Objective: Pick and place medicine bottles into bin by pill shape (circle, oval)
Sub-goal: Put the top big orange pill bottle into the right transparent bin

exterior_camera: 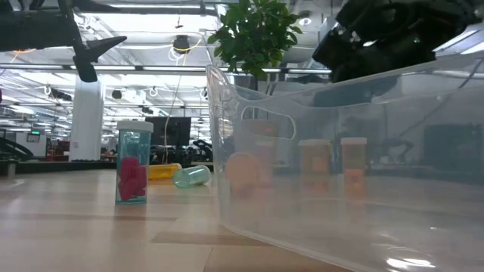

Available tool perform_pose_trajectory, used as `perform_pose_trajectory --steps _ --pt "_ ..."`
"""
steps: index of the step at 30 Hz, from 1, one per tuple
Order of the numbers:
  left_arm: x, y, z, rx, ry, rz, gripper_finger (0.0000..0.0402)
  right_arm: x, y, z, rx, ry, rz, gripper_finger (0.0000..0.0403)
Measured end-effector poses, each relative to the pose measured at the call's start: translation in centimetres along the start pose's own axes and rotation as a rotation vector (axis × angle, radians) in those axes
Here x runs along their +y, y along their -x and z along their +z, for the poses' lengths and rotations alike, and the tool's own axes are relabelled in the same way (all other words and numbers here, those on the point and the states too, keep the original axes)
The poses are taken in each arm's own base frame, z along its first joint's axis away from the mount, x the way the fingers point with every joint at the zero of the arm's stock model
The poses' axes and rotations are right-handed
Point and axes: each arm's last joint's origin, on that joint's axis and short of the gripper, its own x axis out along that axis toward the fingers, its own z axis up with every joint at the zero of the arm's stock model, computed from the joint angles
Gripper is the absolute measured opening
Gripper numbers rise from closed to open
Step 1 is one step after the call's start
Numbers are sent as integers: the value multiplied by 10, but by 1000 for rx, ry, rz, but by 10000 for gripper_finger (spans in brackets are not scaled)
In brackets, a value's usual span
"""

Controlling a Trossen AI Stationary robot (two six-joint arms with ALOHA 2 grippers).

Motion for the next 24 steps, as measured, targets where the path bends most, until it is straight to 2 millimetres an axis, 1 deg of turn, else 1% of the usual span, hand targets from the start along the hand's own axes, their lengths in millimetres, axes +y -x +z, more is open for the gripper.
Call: perform_pose_trajectory --steps 9,14,17,20,24 --pt "0 0 -1 5 -2 3 230 -2 -11 -10 77 -4 -7 318" --pt "1 0 -1 12 -6 9 230 -2 -14 -16 119 -8 -9 318" --pt "2 0 -2 18 -10 14 230 -2 -14 -15 108 -8 -9 317" --pt "2 0 -2 20 -9 16 230 -4 -14 -16 115 -14 -15 307" --pt "2 0 -2 25 -10 17 230 -6 -14 -18 142 -23 -24 280"
